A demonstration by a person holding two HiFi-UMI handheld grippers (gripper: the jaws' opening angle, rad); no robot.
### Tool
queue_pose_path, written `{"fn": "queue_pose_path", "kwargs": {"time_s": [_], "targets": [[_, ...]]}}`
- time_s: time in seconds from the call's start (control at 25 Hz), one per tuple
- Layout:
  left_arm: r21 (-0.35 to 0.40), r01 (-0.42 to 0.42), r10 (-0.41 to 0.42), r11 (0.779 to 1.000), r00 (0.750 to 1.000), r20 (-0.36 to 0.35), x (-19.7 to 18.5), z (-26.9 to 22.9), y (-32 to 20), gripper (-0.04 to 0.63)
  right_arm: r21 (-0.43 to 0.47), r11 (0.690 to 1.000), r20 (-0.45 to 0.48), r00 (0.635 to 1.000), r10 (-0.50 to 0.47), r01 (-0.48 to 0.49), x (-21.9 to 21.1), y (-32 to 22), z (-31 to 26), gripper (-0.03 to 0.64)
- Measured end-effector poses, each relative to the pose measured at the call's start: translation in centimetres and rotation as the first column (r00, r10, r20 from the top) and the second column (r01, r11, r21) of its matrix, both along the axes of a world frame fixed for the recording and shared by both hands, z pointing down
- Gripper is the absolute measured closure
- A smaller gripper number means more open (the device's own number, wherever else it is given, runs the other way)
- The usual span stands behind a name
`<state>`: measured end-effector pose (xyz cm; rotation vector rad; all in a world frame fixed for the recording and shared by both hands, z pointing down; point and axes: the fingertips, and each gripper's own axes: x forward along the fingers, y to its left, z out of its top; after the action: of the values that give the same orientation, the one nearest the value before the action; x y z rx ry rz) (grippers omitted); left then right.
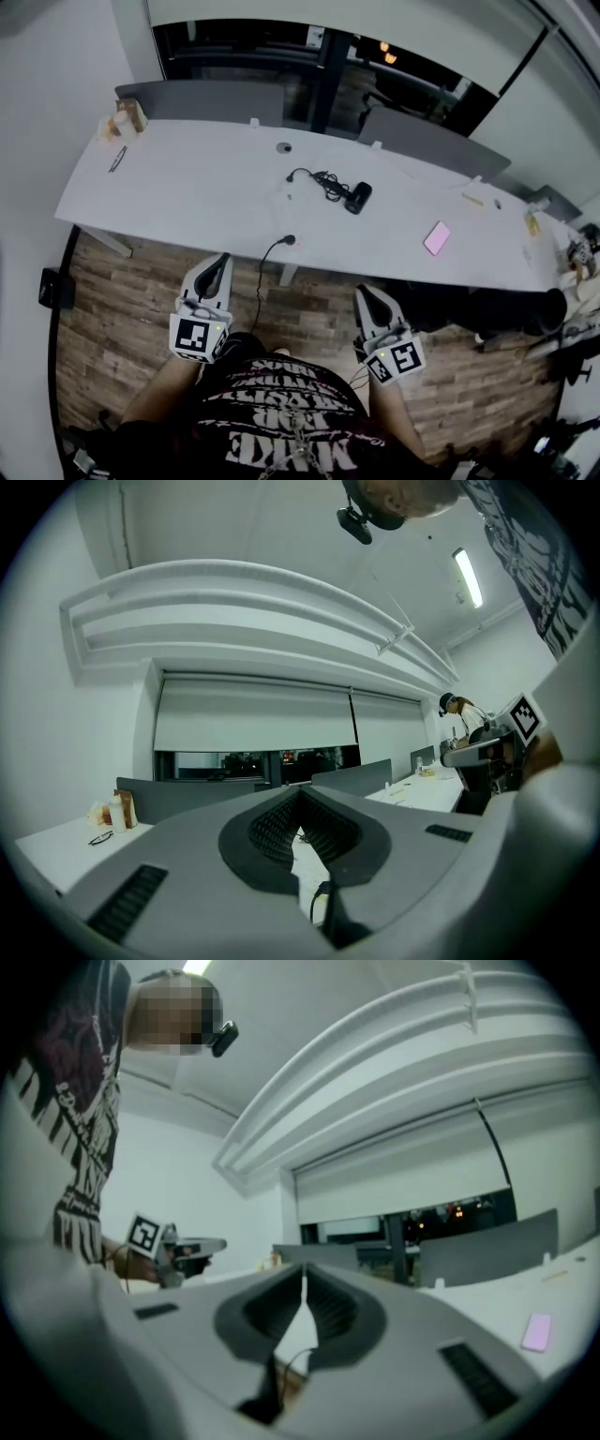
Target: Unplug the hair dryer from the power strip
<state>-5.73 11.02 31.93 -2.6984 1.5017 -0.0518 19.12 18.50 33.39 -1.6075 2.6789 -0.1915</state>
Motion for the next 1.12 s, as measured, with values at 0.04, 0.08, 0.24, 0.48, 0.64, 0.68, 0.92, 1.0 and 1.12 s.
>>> {"fn": "queue_pose_path", "kwargs": {"time_s": [0.04,0.08,0.24,0.48,0.64,0.68,0.92,1.0,1.12], "targets": [[-0.010,0.004,-0.004,1.000,1.000,-0.003,-0.2,0.2,0.0,0.574,-0.008,1.000,0.004,1.000,0.000,0.000,-0.1,0.2,0.2,0.581],[-0.023,0.008,-0.008,1.000,1.000,-0.009,-0.4,0.4,0.0,0.574,-0.017,1.000,0.009,1.000,0.000,0.000,-0.1,0.3,0.4,0.581],[-0.040,0.011,-0.011,0.999,1.000,-0.010,-1.0,0.7,-0.1,0.574,-0.048,0.999,0.041,0.999,0.014,-0.012,0.0,0.7,1.1,0.581],[-0.086,0.060,-0.062,0.994,0.998,-0.023,-3.4,1.8,-0.9,0.574,-0.142,0.990,0.090,0.996,0.011,0.002,-0.5,-0.3,2.7,0.581],[-0.149,0.101,-0.106,0.984,0.994,-0.026,-6.2,4.1,-3.1,0.574,-0.217,0.976,0.069,0.997,-0.018,0.032,-1.9,-3.0,5.1,0.581],[-0.179,0.111,-0.118,0.978,0.993,-0.026,-6.9,5.0,-3.3,0.574,-0.239,0.970,0.068,0.998,-0.013,0.029,-2.2,-3.5,5.5,0.581],[-0.220,0.153,-0.167,0.963,0.985,-0.047,-9.5,6.5,-6.8,0.574,-0.272,0.961,0.096,0.995,-0.028,0.054,-4.0,-5.2,5.4,0.581],[-0.231,0.157,-0.174,0.960,0.983,-0.053,-9.5,7.0,-6.7,0.574,-0.290,0.957,0.109,0.994,0.004,0.028,-3.2,-4.6,5.8,0.581],[-0.246,0.149,-0.163,0.958,0.986,-0.035,-9.2,7.8,-5.5,0.574,-0.314,0.949,0.153,0.987,0.047,0.004,-2.2,-3.0,6.7,0.581]]}}
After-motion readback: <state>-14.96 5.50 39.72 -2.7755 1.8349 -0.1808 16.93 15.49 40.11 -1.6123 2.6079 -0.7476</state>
